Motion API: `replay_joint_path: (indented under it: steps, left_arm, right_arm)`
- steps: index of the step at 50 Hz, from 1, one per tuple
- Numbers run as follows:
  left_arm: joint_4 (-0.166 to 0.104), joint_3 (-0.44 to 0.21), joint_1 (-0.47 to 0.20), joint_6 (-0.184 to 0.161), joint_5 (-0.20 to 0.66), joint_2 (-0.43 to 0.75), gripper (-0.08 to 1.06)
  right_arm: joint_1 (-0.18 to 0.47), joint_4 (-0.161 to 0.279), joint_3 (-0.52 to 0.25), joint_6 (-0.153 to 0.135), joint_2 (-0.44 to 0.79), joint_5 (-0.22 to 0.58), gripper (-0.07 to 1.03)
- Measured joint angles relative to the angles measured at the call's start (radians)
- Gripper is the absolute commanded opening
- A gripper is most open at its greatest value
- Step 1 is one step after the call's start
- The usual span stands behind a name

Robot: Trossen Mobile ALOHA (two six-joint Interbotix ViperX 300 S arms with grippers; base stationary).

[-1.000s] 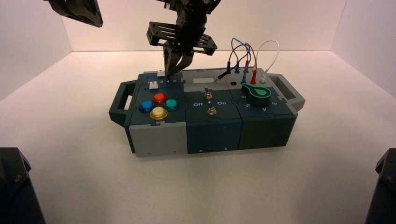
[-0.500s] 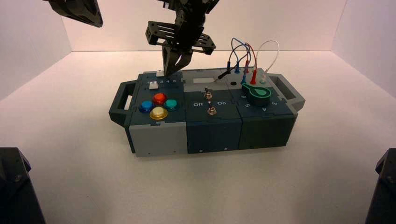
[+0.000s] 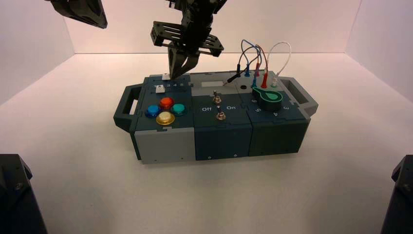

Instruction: Move the top slider to position 2.

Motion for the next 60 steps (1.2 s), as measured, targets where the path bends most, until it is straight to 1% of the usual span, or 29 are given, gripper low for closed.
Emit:
replay_joint_path:
  steps: [60]
  left_arm:
    - [0.002,0.0,0.0,0.002,0.005,0.0,-0.03]
  right_arm:
    - [0.003,0.012,-0.012,0.0,0.011,0.003,-0.02]
